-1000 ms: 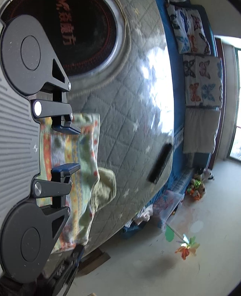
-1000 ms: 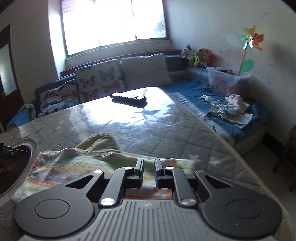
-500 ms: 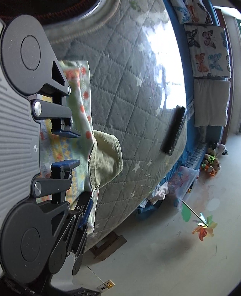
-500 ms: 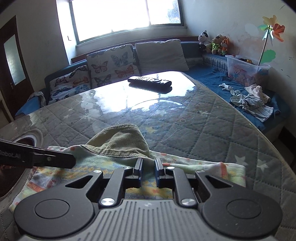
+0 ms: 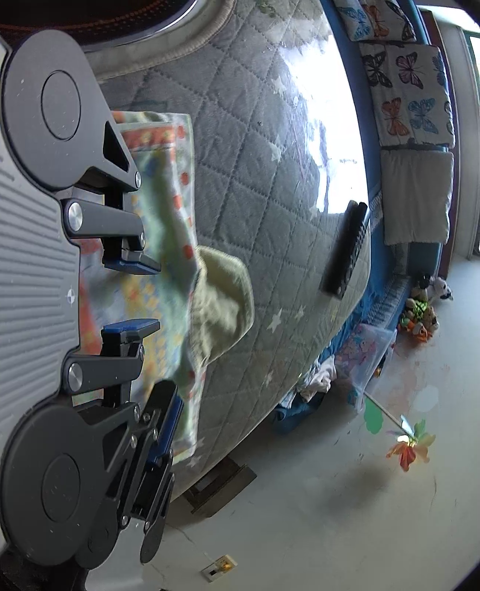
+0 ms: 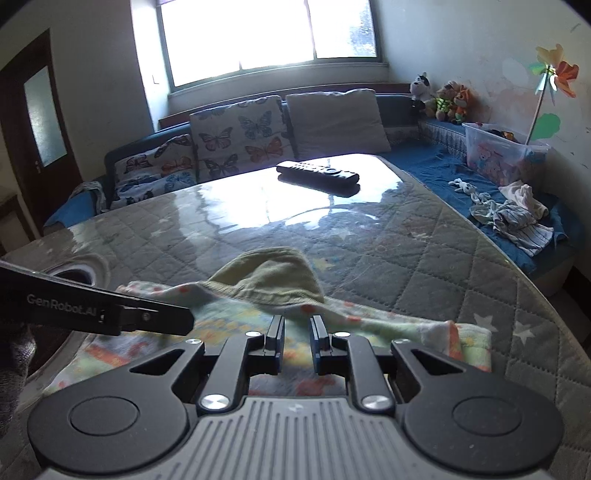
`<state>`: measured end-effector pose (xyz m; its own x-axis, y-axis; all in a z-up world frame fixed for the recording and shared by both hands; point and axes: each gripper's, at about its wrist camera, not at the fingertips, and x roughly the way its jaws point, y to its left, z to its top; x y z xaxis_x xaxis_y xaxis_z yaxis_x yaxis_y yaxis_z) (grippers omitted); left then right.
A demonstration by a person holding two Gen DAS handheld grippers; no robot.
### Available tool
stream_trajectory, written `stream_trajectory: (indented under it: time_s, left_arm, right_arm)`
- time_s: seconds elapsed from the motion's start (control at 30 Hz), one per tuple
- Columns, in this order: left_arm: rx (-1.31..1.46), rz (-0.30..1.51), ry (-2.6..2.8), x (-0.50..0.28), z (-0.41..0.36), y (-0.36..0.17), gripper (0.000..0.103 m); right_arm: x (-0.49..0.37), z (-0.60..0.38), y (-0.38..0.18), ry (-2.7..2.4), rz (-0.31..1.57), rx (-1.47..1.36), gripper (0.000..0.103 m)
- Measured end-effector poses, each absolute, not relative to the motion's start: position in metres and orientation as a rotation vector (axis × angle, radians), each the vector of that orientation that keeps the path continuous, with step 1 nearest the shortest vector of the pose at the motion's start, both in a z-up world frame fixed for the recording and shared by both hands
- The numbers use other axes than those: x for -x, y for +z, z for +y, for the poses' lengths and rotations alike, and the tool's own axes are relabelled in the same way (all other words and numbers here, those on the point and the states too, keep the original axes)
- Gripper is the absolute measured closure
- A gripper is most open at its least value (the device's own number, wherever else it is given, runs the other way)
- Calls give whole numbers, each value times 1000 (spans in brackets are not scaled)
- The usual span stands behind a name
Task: Fold clothes
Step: 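Lift and fold the floral cloth over with both grippers, then lower the folded cloth onto the table and open both grippers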
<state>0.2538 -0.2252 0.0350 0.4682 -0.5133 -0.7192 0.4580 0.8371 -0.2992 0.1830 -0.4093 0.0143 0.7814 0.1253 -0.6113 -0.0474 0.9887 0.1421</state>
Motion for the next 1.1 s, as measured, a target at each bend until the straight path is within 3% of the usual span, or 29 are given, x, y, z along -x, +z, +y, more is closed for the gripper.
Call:
stream_trajectory:
  time_s: [0.5, 0.63, 0.8, 1.1]
  left_arm:
    - [-2, 859, -629, -184, -210, 24, 76]
    - [-2, 841, -624, -174, -204, 23, 73]
    - [29, 832, -595, -168, -188, 23, 73]
    - [80, 829, -547, -165, -162, 22, 73]
  right_arm:
    - [-112, -371, 6, 153, 673, -23, 87]
    - [-100, -383, 8, 106, 650, -56, 86]
    - [-85, -398, 10, 47, 621, -98, 78]
    - [-60, -438, 2, -94, 609, -164, 77]
